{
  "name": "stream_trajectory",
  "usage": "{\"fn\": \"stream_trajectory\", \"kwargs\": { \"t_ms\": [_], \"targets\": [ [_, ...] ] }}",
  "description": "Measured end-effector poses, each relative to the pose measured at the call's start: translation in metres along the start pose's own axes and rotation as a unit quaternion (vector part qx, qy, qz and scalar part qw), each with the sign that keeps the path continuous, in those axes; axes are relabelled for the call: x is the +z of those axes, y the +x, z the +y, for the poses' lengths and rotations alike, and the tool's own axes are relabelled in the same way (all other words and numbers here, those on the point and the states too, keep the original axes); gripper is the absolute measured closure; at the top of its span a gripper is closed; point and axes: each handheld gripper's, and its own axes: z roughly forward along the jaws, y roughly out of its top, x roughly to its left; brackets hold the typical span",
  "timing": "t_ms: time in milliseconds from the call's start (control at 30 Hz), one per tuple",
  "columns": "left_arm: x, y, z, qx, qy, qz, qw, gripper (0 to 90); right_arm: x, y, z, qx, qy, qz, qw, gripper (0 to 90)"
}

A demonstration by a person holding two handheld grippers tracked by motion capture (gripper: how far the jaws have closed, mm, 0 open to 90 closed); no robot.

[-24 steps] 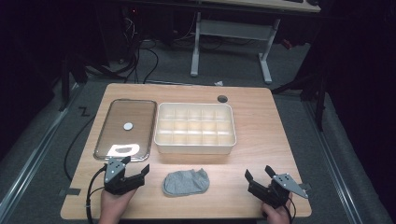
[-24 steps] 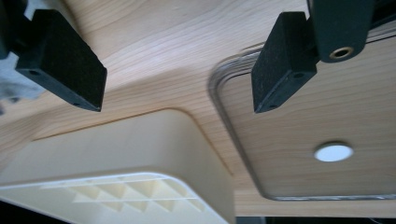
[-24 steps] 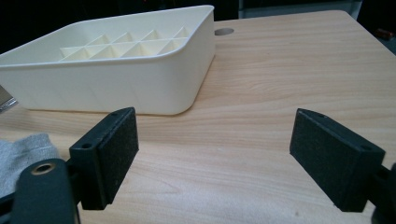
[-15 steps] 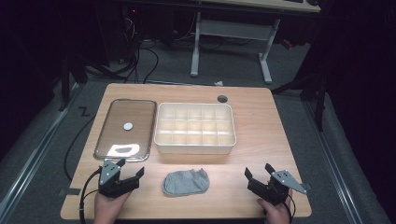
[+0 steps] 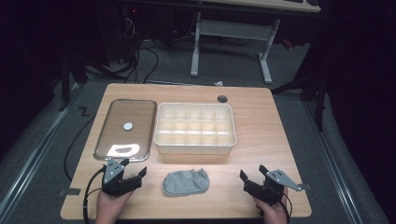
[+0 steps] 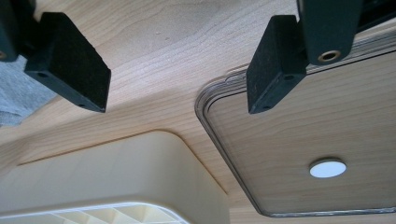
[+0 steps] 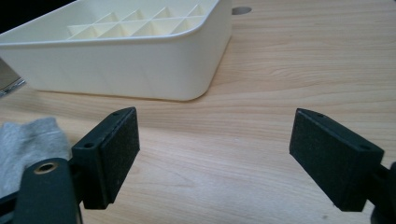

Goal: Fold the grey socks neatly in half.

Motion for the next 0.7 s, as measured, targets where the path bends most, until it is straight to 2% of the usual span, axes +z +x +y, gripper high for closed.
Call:
{"fn": "stream_trajectory", "kwargs": {
  "t_ms": [67,267,333,367,467,533,600,667,700],
  "targets": [
    [0.0,0.0,0.0,0.0,-0.001,0.0,1.0,22.9,0.001,0.002,0.0,-0.001,0.003,0.005,1.0,16.5],
    [0.003,-0.01,-0.001,0.025,0.004,-0.014,0.9996,23.3,0.011,0.019,0.002,-0.01,0.02,0.035,0.9992,17.4],
    [0.005,-0.013,0.0,0.031,0.007,-0.019,0.9993,23.4,0.017,0.03,0.005,-0.02,0.026,0.047,0.9984,17.4],
    [0.009,-0.019,0.005,0.044,0.013,-0.028,0.9985,23.3,0.02,0.035,0.007,-0.024,0.029,0.053,0.9979,17.4],
    [0.015,-0.029,0.016,0.056,0.014,-0.032,0.9978,23.2,0.031,0.049,0.013,-0.047,0.04,0.064,0.996,17.4],
    [0.017,-0.035,0.023,0.051,0.015,-0.045,0.9976,23.2,0.038,0.059,0.02,-0.061,0.052,0.075,0.994,17.9],
    [0.019,-0.038,0.024,0.039,0.023,-0.061,0.9971,26.0,0.044,0.07,0.027,-0.078,0.079,0.085,0.9901,18.7],
    [0.022,-0.041,0.018,0.02,0.034,-0.084,0.9957,33.4,0.049,0.076,0.028,-0.072,0.102,0.094,0.9876,18.4],
    [0.023,-0.043,0.015,0.02,0.039,-0.094,0.9946,35.2,0.051,0.076,0.026,-0.063,0.103,0.101,0.9875,18.1]
  ]
}}
